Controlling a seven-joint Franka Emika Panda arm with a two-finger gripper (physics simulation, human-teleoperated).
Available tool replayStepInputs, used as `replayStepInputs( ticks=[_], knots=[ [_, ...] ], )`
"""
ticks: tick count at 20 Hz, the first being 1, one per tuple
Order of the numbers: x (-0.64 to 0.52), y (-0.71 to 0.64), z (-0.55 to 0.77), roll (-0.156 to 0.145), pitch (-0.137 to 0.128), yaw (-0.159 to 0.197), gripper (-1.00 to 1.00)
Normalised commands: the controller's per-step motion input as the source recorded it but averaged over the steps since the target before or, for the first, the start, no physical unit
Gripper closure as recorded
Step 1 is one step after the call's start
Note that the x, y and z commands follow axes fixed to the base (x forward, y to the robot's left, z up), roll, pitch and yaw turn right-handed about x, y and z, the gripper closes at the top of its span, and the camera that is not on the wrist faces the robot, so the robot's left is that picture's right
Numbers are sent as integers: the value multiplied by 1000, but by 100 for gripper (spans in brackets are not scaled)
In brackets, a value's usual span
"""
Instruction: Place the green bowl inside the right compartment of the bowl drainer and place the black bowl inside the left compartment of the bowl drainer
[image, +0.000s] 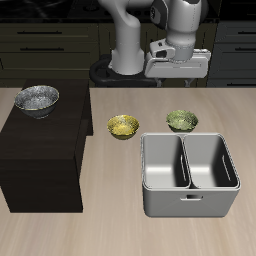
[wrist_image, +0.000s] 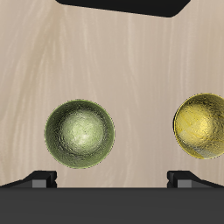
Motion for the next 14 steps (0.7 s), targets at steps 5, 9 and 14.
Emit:
replayStepInputs(
  ticks=[5,9,14],
  knots=[
    [-62,77,-208,4,1,7,-100],
    [-111,103,-282,15,14,7,-100],
    [-75,41,-165,0,-20,-5,-100]
  ],
)
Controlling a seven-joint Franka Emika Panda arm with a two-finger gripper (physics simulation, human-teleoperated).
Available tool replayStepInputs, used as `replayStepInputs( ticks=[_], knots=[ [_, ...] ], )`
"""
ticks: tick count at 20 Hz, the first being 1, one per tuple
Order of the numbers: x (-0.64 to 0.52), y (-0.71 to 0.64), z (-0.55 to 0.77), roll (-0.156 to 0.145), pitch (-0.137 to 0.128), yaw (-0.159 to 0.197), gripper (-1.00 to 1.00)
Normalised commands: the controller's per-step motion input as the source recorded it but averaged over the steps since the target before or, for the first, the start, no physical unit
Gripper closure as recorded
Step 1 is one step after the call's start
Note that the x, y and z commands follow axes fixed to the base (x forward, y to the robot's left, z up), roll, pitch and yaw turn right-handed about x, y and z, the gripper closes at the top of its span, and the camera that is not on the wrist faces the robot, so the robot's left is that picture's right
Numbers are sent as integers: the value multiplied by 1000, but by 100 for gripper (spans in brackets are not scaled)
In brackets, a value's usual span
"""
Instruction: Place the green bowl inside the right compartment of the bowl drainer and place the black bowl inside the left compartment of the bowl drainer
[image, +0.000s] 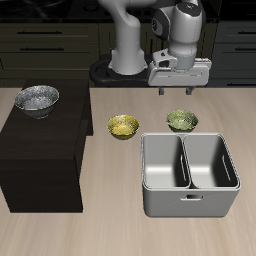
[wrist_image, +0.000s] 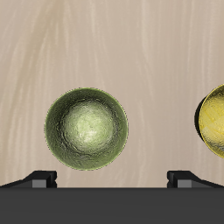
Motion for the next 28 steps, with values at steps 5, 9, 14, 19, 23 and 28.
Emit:
replayStepInputs(
  ticks=[5,9,14,19,23,28],
  knots=[
    [-50,-18,-154,-12,-58,-9,-100],
    [-121,104,-187,2,-63,11,-100],
    [-22,27,-109,0,-27,-2,-100],
    [32,-42,-209,-17,-3,-25,-100],
    [-22,-40,-150,-15,-11,0,-100],
    [10,-54,-190,-15,9,-12,-100]
  ],
)
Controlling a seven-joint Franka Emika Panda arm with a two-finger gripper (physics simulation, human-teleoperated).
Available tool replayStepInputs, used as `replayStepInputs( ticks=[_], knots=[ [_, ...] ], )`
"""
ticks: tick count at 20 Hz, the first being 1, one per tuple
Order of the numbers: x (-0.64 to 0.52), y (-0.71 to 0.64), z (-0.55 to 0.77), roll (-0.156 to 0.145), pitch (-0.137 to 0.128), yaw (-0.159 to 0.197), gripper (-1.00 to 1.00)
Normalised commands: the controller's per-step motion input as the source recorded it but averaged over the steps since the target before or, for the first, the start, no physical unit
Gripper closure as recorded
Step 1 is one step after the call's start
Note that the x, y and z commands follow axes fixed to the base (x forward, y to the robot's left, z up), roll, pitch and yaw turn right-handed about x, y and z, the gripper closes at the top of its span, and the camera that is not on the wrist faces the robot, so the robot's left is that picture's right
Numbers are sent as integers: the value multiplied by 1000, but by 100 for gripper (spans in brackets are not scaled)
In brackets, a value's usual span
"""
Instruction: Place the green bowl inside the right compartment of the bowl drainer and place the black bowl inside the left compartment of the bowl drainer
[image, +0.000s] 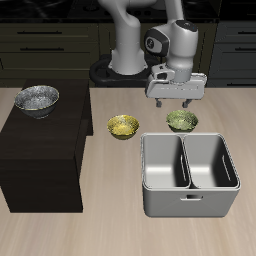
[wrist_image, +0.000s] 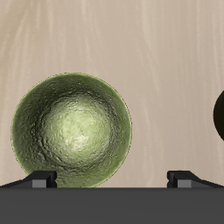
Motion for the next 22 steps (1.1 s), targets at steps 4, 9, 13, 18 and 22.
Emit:
replayStepInputs(
  ticks=[4,9,13,18,22],
  knots=[
    [-18,-60,-127,-23,-17,4,-100],
    [92,-97,-156,-31,-2,6,-100],
    [36,-56,-143,-8,15,-3,-100],
    [47,83,-227,34,18,15,-100],
    [-32,101,-211,79,30,-1,100]
  ],
)
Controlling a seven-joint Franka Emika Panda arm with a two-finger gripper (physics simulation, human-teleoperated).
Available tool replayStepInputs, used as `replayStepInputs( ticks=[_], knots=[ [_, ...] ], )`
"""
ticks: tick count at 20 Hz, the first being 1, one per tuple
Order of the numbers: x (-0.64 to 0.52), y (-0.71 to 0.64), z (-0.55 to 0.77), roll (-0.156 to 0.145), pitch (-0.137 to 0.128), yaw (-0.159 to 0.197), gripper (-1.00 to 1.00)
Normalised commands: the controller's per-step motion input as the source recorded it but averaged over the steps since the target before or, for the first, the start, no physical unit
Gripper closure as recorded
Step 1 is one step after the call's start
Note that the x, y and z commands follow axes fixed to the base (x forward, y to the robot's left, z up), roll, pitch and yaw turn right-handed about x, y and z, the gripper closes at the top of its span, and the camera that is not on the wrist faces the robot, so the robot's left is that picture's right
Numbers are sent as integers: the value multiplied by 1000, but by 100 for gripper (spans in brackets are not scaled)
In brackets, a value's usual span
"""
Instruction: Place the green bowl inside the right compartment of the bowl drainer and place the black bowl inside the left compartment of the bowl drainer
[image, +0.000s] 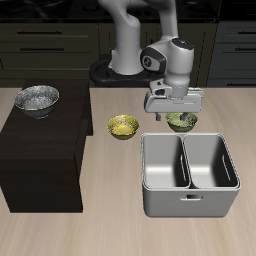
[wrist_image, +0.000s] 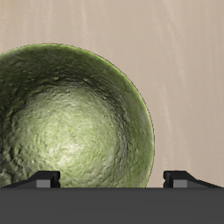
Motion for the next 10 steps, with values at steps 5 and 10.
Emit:
replayStepInputs(
  ticks=[5,10],
  knots=[
    [3,28,-102,30,27,-20,100],
    [-14,-59,52,-2,-2,-15,100]
  ],
)
